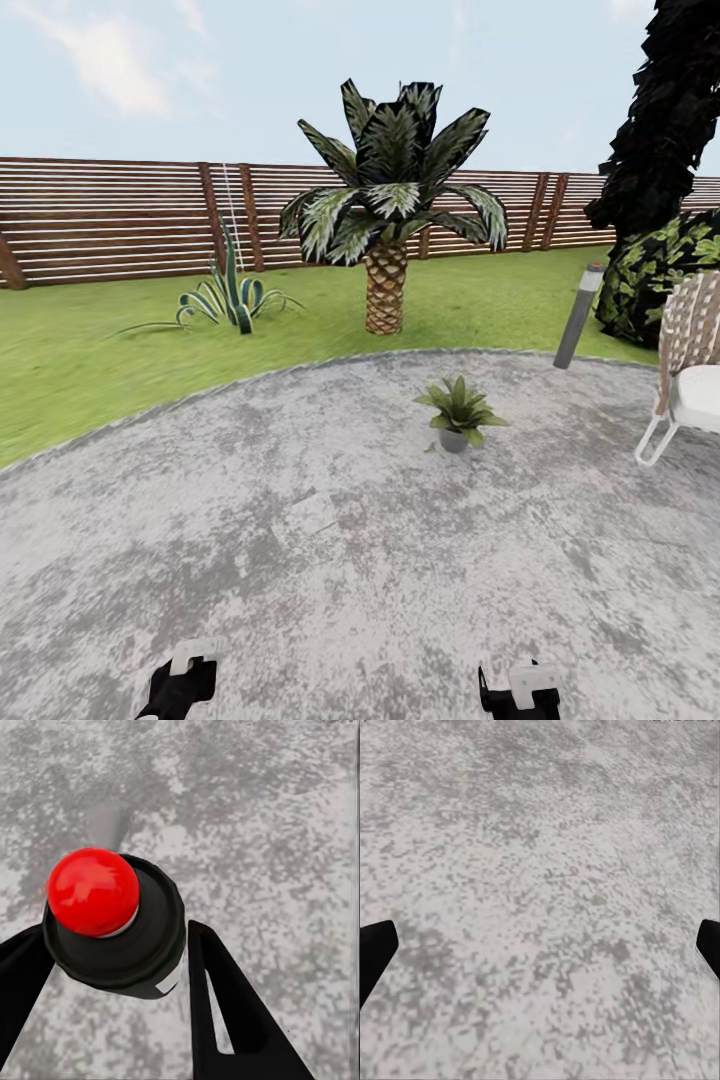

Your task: Pick up the pesticide atomizer in the garden and spray insectifuge to fully cover both potted plants in the garden.

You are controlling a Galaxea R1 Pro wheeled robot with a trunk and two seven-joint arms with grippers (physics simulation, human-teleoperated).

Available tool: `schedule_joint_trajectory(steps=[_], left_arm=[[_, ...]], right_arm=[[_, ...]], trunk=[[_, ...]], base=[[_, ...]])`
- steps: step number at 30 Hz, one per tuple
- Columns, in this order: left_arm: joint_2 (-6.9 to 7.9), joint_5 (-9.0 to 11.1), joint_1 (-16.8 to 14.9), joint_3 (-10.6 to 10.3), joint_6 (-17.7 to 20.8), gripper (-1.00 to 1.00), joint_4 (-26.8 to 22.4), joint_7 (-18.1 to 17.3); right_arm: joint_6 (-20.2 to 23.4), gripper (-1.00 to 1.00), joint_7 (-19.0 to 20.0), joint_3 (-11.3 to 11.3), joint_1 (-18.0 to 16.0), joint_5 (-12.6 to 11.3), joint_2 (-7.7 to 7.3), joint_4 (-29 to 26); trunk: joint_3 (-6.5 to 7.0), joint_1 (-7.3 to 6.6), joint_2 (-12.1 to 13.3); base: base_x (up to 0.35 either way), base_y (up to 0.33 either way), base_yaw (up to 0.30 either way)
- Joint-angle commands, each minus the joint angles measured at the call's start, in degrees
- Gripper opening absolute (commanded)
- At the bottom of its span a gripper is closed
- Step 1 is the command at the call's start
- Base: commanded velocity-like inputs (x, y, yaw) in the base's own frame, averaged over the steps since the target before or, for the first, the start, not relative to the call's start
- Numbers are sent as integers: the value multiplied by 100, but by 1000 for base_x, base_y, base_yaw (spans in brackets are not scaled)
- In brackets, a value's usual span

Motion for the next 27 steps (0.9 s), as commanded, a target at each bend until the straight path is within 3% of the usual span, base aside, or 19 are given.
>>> schedule_joint_trajectory(steps=[1, 27], left_arm=[[3, 41, -3, -50, -20, -100, 3, 26], [-4, 40, -3, -50, -20, -100, 3, 26]], right_arm=[[-16, 100, -19, -42, -4, 61, 2, 7], [-16, 100, -19, -42, -4, 61, 8, 7]], trunk=[[-5, 2, -2], [-5, 2, -2]], base=[[294, -140, 0], [286, -156, 0]])
